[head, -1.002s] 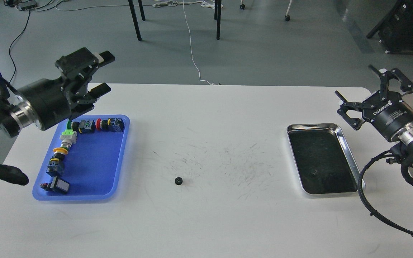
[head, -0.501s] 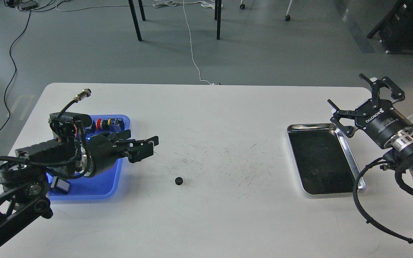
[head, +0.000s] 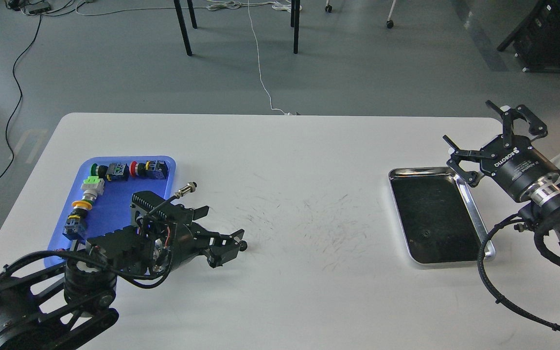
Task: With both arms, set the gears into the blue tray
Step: 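Reach the left gripper to the black gear and grasp it, then carry the gear into the blue tray and release it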
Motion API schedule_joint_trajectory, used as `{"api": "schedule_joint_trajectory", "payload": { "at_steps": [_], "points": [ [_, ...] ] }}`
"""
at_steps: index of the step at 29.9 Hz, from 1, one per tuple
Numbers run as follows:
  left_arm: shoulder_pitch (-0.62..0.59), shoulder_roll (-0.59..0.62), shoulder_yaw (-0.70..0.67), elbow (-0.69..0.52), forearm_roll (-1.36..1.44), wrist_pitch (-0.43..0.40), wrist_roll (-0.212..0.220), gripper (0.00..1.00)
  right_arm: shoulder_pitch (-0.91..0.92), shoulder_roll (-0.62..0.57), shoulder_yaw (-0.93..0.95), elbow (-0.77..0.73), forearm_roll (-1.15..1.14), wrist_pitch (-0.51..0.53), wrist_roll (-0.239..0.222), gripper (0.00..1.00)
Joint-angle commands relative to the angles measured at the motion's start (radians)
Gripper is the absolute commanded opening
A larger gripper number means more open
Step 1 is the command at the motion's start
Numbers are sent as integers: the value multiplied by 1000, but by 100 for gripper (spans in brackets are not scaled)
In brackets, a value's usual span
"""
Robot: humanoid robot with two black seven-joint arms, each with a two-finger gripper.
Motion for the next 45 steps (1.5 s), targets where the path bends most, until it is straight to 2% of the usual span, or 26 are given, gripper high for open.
{"api": "schedule_joint_trajectory", "payload": {
  "at_steps": [1,7,12,20,24,30,32,33,35,37,40,45],
  "points": [
    [3,-38,2,24,2,-2,-1,96,0,0,0,0,-4,-7,1,94],
    [40,-90,2,55,2,-2,-4,96,0,-6,1,0,-4,-6,1,94],
    [63,-137,1,92,2,-2,-33,94,0,-6,1,0,-4,-6,1,94],
    [63,-157,1,142,2,-2,-35,84,0,-8,1,0,-4,-6,1,94],
    [63,-155,1,145,2,-2,-35,74,0,-8,1,0,-4,-6,1,94],
    [61,-153,-1,148,2,-6,-35,47,0,-6,0,0,-5,-6,1,94],
    [61,-150,-1,148,2,-9,-35,44,0,-6,0,0,-5,-6,1,94],
    [61,-149,-1,148,2,-12,-35,38,0,-6,1,0,-4,-6,1,94],
    [63,-149,1,148,2,-19,-36,20,0,-8,1,0,-5,-4,1,94],
    [63,-150,1,148,2,-22,-38,10,0,-8,1,0,-4,-6,1,94],
    [63,-149,-1,148,2,-20,-35,5,0,-8,1,0,-4,-4,1,94],
    [55,-146,-4,142,2,-11,-35,4,0,-8,1,0,-4,-6,1,94]
  ]
}}
